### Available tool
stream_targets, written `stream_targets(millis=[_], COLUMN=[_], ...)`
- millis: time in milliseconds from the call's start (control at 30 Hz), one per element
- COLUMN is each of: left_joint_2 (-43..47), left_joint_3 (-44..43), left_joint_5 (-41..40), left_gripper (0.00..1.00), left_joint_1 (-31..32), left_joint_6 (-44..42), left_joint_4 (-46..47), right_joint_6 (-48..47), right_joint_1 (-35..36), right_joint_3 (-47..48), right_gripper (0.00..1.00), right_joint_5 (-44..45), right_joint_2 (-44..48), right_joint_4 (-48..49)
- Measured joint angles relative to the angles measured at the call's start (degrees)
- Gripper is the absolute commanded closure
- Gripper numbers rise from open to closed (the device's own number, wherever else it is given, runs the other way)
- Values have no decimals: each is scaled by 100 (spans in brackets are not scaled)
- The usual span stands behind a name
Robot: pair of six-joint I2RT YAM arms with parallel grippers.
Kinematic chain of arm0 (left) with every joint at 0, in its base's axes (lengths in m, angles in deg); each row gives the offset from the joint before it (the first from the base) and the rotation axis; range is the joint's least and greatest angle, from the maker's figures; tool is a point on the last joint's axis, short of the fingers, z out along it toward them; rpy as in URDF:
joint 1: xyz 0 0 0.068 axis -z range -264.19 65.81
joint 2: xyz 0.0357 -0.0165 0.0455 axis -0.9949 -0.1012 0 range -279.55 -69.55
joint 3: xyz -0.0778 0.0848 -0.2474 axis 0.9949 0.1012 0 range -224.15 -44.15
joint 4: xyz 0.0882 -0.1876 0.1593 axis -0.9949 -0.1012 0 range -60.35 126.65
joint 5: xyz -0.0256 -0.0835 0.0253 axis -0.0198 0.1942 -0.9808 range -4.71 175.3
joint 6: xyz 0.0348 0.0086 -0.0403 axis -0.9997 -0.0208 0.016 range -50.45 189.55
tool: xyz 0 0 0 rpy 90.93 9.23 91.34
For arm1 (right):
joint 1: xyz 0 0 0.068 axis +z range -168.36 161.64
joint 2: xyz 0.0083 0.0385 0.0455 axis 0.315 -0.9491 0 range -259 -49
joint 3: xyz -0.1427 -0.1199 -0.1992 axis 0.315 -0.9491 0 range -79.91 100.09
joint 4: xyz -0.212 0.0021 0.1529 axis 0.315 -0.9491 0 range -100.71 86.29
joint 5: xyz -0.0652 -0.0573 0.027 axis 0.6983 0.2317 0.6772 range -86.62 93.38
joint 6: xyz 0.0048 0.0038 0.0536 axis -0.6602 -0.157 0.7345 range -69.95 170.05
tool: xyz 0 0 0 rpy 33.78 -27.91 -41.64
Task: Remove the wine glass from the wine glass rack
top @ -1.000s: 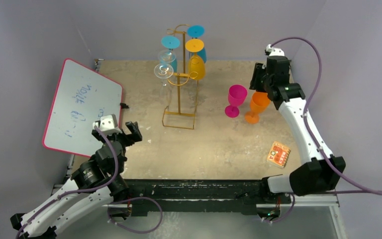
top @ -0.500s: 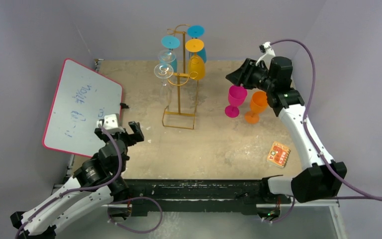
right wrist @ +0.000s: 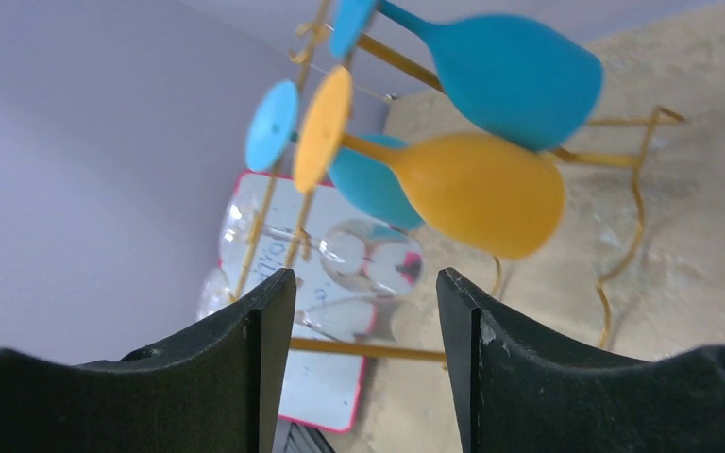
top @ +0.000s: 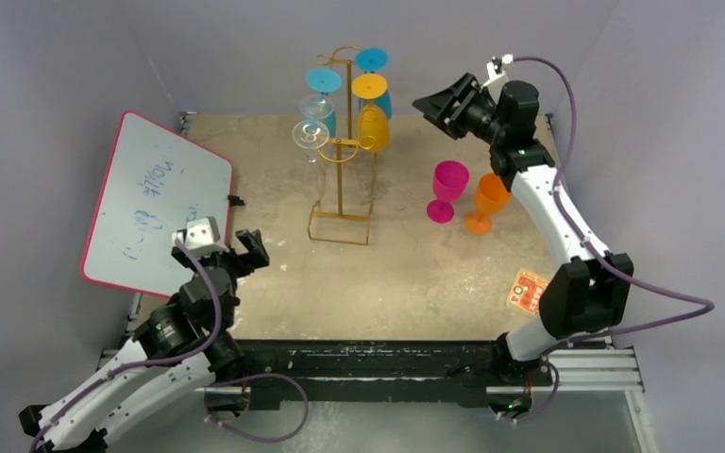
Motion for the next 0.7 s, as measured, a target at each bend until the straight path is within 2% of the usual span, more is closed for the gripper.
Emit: stream_targets(millis=[300, 533, 700], left_joint_2=[-415, -597, -457], left_joint_3=[-74, -166, -168], left_joint_5=[-39, -31, -44], left_gripper=[4, 4, 4], left_joint_1=[0, 0, 0], left_joint_6=[94, 94, 94], left_joint_4=[-76, -149, -186], right_joint_6=[315, 308, 310], right_joint_1=[354, 651, 721], right_joint_3=[1139, 2538, 2658], right_gripper=[37, 32, 31], right_joint_5=[85, 295, 629], right_joint_2=[-791, -1814, -1947], right_joint_4=[216, -365, -695])
